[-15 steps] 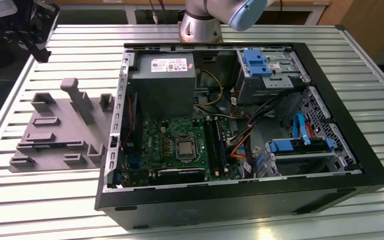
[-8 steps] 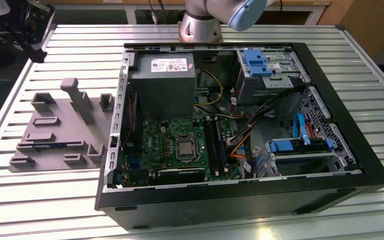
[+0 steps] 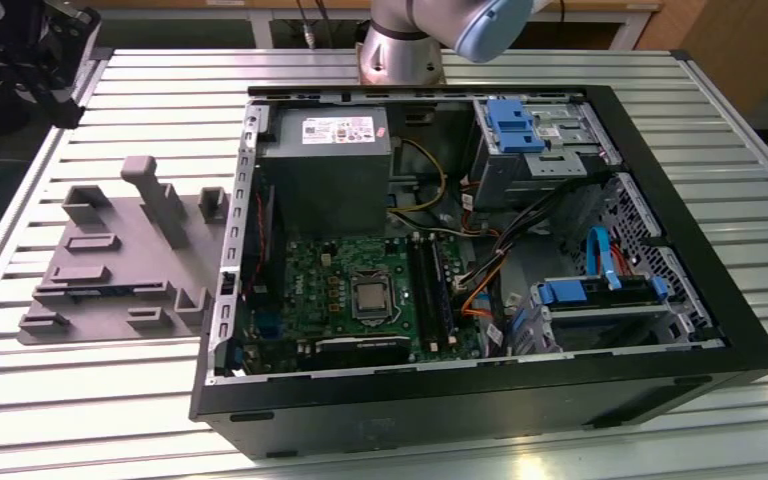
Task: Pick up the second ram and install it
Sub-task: 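Reach for the second ram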
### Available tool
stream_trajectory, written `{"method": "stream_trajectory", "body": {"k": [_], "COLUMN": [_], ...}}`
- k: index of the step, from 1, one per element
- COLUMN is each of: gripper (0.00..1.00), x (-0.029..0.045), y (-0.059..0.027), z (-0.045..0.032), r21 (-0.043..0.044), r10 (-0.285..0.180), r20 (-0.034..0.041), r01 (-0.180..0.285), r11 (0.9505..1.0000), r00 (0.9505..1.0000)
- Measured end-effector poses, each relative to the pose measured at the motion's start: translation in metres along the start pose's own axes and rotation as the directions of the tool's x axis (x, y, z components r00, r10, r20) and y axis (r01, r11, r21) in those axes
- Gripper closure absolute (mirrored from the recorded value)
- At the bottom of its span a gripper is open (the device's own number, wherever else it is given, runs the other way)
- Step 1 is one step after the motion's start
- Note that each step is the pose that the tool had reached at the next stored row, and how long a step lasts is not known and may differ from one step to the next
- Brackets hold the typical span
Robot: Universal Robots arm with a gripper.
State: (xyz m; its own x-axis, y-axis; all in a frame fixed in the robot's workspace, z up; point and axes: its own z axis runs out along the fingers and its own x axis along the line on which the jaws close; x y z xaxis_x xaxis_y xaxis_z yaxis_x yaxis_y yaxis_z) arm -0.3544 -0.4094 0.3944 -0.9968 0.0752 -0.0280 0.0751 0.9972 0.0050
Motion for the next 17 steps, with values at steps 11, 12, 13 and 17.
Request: {"method": "stream_trajectory", "body": {"k": [11, 12, 13, 17], "gripper": [0.89, 0.89, 0.89, 0.89], "x": [0.0218, 0.0229, 0.0241, 0.0294], "y": [-0.0016, -0.0017, -0.0018, -0.0022], "z": [-0.0006, -0.0006, -0.0006, -0.0008], "r21": [0.0000, -0.0001, -0.0001, -0.0001], "r10": [0.000, 0.000, 0.000, 0.000], "r20": [0.0000, 0.0001, 0.0001, 0.0001], "r01": [0.000, 0.000, 0.000, 0.000], "r11": [1.0000, 1.0000, 1.0000, 1.0000], "r00": [1.0000, 1.0000, 1.0000, 1.0000]}}
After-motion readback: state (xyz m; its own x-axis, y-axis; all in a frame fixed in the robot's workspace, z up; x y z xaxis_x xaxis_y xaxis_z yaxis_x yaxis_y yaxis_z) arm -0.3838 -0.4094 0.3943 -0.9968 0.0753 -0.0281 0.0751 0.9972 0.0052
